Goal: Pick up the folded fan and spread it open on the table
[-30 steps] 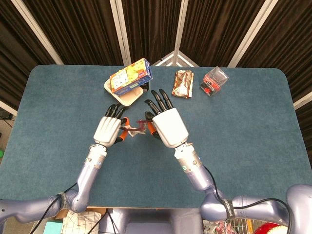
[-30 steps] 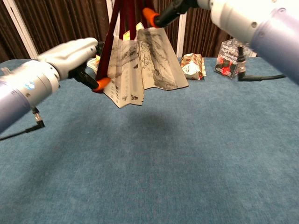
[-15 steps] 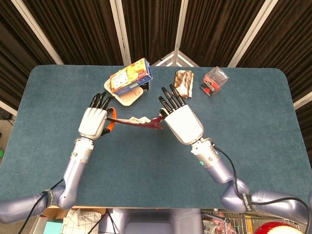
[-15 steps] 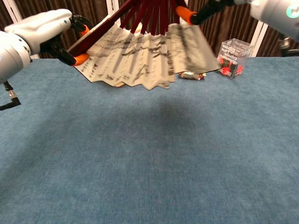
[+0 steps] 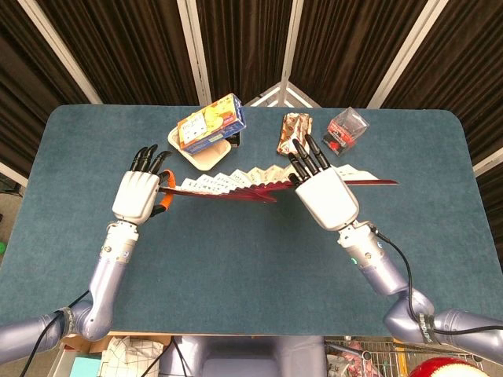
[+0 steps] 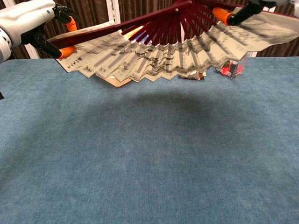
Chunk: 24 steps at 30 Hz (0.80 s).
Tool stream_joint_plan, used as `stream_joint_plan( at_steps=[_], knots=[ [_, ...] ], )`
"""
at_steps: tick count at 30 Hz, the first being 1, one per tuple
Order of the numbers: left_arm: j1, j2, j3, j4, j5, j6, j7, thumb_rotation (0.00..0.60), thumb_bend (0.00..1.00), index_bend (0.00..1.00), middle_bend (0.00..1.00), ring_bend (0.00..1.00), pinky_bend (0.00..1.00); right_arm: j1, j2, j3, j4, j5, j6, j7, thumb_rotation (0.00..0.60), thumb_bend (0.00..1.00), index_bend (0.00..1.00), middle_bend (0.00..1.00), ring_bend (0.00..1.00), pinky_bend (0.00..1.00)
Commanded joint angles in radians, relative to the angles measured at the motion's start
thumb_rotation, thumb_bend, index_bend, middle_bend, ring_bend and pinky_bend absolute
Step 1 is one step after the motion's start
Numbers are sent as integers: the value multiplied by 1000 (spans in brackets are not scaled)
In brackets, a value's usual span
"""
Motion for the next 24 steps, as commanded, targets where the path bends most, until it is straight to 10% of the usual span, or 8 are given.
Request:
stream_joint_plan(
  at_steps=[1, 24],
  knots=[
    [0, 2, 2, -4, -1, 2, 3, 600, 609, 659, 139, 0, 0, -11, 9, -11, 2, -5, 4, -2, 600, 540, 734, 268, 43, 0],
    [-10, -44, 53, -21, 11, 17, 50, 600, 609, 660, 139, 0, 0, -94, 35, -101, 13, -44, 29, 9, 600, 540, 734, 273, 46, 0]
  ],
)
